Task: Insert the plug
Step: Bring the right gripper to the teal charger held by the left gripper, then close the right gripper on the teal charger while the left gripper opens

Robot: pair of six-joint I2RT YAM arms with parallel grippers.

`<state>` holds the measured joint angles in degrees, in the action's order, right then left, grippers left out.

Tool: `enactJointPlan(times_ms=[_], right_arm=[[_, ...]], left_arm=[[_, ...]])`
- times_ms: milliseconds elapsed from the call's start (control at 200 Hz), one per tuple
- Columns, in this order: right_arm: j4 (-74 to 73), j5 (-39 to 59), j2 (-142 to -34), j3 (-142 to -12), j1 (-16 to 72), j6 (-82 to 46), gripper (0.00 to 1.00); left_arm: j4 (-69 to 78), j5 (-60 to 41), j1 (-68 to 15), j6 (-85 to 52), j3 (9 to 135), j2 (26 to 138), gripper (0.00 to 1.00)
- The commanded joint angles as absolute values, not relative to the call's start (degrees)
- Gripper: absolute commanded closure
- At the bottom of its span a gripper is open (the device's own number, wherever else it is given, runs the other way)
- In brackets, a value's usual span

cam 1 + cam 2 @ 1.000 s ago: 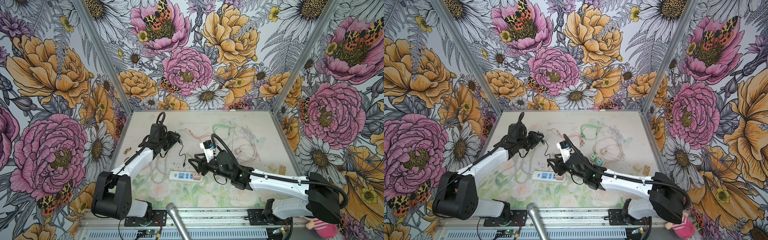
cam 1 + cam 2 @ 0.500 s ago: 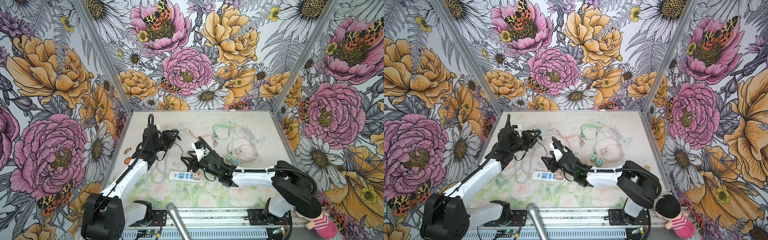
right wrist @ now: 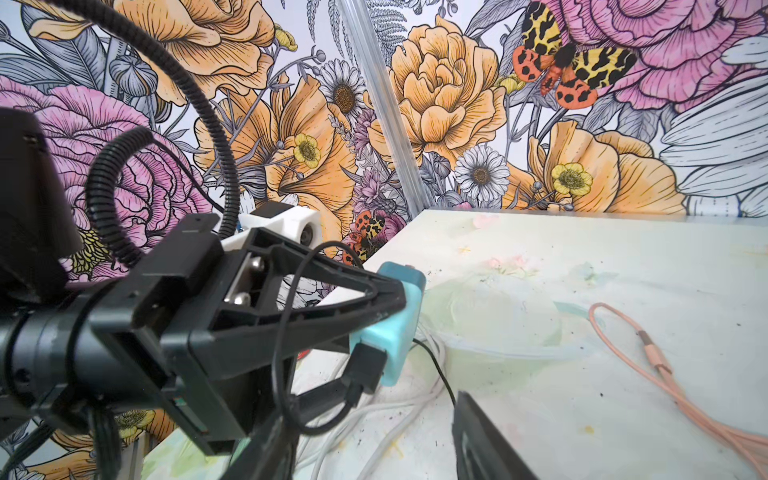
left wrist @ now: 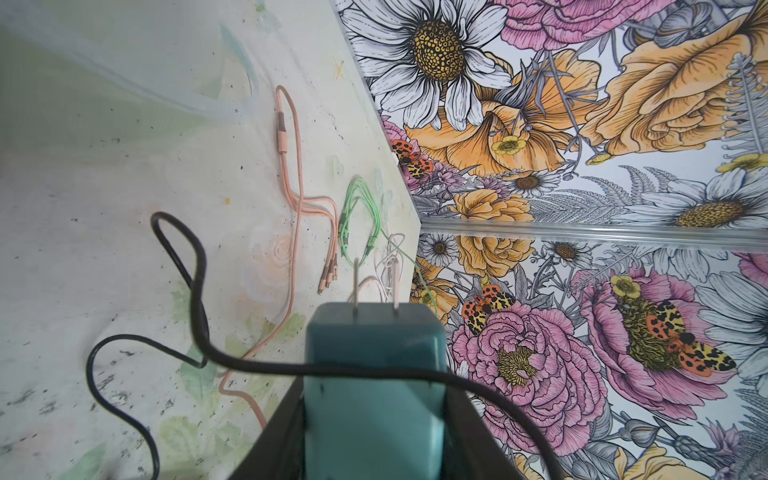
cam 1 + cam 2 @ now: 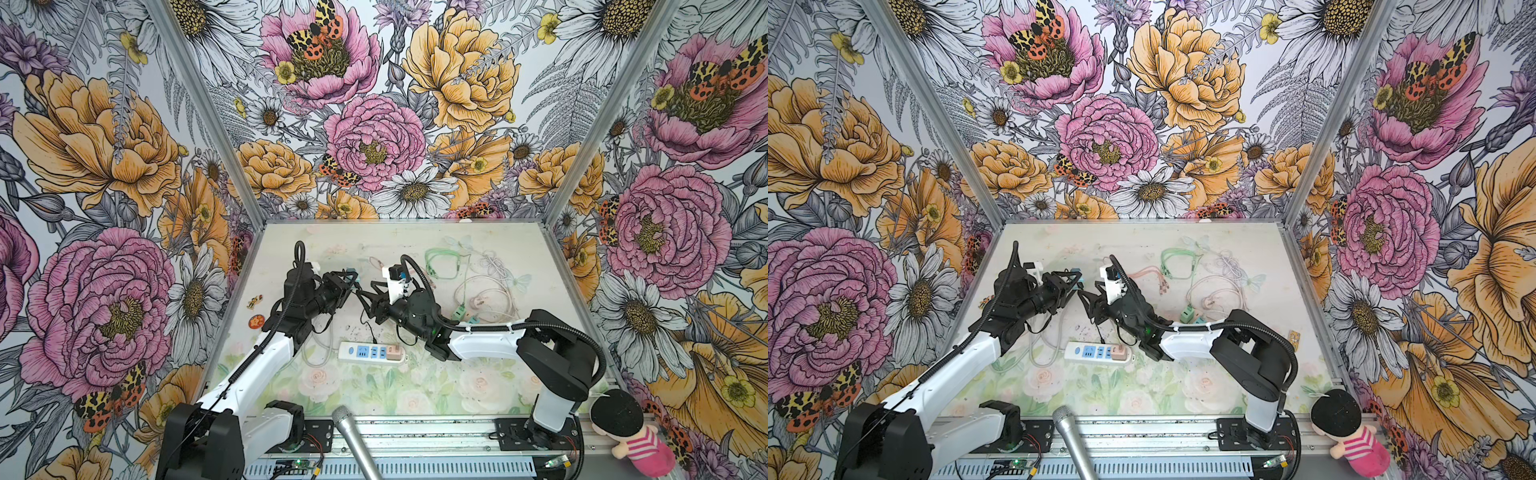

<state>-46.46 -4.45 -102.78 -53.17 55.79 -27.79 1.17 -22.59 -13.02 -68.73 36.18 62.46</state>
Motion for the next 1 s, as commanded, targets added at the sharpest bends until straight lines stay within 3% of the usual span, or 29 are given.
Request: enactJointPlan(times_ms=[0, 280, 395, 495, 831, 906, 996], right_arm=[[-47.62, -4.19, -104.44, -55.53, 55.90, -28.98, 0.41], [-47.70, -6.33, -106.77, -57.71, 55.68, -30.05, 0.45], [-47.10, -6.74, -107.64, -58.29, 55.55, -30.54, 0.56], [-47.86, -7.81, -107.84, -57.75, 55.20, -31.55, 0.73], [-46.51, -8.79, -107.84, -58.22, 54.70, -31.46, 0.66], [-44.71, -8.80, -107.70, -58.89, 54.43, -31.27, 0.75], [-40.60, -8.64, -106.87, -59.97, 54.19, -30.98, 0.99]], left_arm=[[5.11, -22.51, -13.89, -69.90, 35.17, 61.66, 0.87], [6.65, -20.97, -16.85, -71.04, 33.98, 61.23, 0.87], [6.86, -20.40, -17.71, -71.22, 33.58, 60.79, 0.87], [6.86, -19.85, -18.39, -71.42, 33.41, 60.78, 0.87], [8.51, -19.59, -20.97, -72.04, 34.11, 62.21, 0.87], [8.77, -19.70, -21.24, -72.10, 33.93, 62.04, 0.87], [7.98, -19.70, -20.47, -71.34, 33.83, 61.35, 0.84]])
